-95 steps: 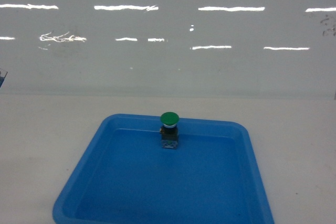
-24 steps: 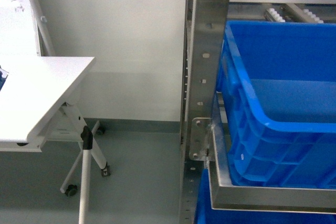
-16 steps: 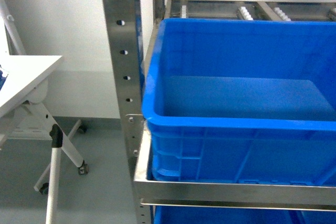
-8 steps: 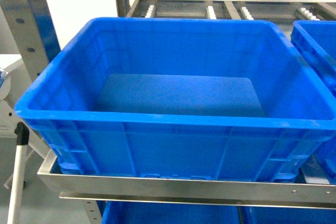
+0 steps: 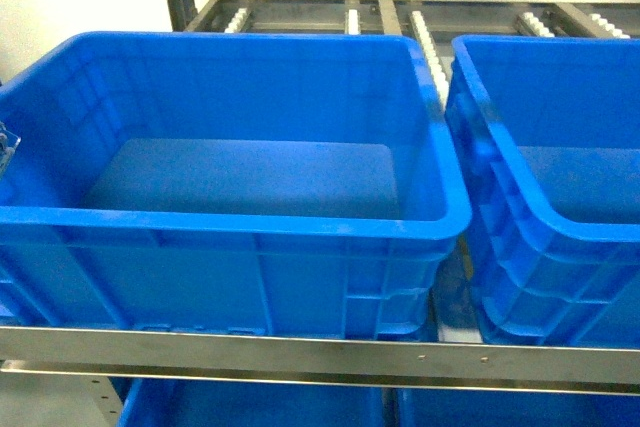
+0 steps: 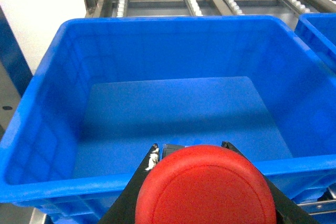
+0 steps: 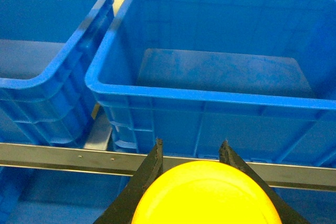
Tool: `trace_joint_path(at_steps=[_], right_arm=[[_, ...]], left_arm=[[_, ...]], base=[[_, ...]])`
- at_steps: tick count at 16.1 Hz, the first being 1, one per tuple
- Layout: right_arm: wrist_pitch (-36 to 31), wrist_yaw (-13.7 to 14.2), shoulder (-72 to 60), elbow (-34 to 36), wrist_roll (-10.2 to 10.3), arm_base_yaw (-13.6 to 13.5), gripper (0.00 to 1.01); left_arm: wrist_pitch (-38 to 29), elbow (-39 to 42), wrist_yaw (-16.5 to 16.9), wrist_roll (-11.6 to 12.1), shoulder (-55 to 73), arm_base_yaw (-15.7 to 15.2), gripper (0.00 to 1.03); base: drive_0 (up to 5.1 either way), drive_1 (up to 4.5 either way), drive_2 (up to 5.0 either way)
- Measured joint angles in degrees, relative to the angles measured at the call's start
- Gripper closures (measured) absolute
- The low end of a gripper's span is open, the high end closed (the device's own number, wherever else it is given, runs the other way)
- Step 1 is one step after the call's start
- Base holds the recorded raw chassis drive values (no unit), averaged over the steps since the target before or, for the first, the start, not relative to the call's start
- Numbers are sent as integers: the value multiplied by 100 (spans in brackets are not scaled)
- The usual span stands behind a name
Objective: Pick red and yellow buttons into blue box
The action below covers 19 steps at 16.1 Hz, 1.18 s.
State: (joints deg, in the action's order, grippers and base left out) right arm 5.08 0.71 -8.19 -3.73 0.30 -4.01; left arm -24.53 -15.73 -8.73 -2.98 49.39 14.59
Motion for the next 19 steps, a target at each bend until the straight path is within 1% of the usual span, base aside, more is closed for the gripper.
trace_joint_path(at_steps=[15,19], right_arm=[[4,0,2,0,0,0,73],[-15,42,4,9,0,-2,73]], left_arm=[[7,0,-2,0,0,0,74],[-7,0,48,0,-4,28,74]], base=[[504,-242,-242],[0,0,0]])
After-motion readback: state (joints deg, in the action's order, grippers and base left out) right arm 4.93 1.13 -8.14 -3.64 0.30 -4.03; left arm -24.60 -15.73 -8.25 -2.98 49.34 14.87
